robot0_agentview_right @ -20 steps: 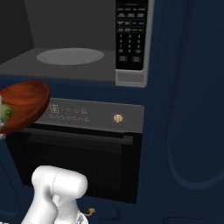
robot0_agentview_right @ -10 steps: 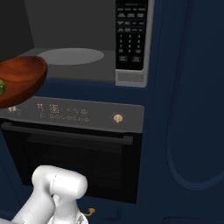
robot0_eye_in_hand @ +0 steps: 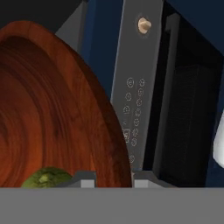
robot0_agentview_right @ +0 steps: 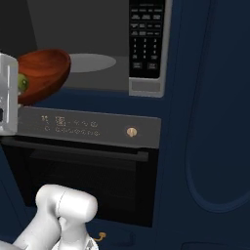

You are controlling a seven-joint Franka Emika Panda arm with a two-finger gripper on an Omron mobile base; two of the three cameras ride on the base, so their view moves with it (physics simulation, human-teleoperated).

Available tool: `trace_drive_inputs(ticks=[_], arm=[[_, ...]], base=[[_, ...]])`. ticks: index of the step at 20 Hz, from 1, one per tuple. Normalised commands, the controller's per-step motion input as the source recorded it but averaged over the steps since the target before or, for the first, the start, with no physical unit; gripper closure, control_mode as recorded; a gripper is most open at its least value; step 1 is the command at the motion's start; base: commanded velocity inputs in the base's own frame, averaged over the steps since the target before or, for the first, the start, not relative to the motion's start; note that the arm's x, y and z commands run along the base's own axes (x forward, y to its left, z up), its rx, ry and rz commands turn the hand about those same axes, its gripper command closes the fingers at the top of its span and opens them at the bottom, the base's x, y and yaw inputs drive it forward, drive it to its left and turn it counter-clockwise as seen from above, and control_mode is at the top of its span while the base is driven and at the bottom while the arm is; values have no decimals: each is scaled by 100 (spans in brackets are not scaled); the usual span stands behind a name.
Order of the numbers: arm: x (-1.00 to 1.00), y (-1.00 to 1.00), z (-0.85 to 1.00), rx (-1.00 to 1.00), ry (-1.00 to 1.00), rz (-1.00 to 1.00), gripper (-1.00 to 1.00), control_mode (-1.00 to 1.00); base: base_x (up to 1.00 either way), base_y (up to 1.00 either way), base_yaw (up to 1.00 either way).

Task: Pick the lime from the sink and place it in the bowl. Then pick the bowl and place it in the microwave. Then close the microwave door and press the start button.

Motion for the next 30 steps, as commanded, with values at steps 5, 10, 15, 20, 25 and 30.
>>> trace_drive_inputs(ticks=[5, 10, 15, 20, 25, 30], arm=[[68, -8, 3, 0, 0, 0, 100, -100], [68, 0, 11, 0, 0, 0, 100, -100], [63, 0, 3, 0, 0, 0, 100, -100], [64, 0, 0, 0, 0, 0, 100, -100], [75, 0, 2, 0, 3, 0, 100, -100], [68, -2, 20, 2, 0, 2, 100, -100]], base=[[0, 0, 0], [0, 0, 0], [0, 0, 0], [0, 0, 0], [0, 0, 0], [0, 0, 0]])
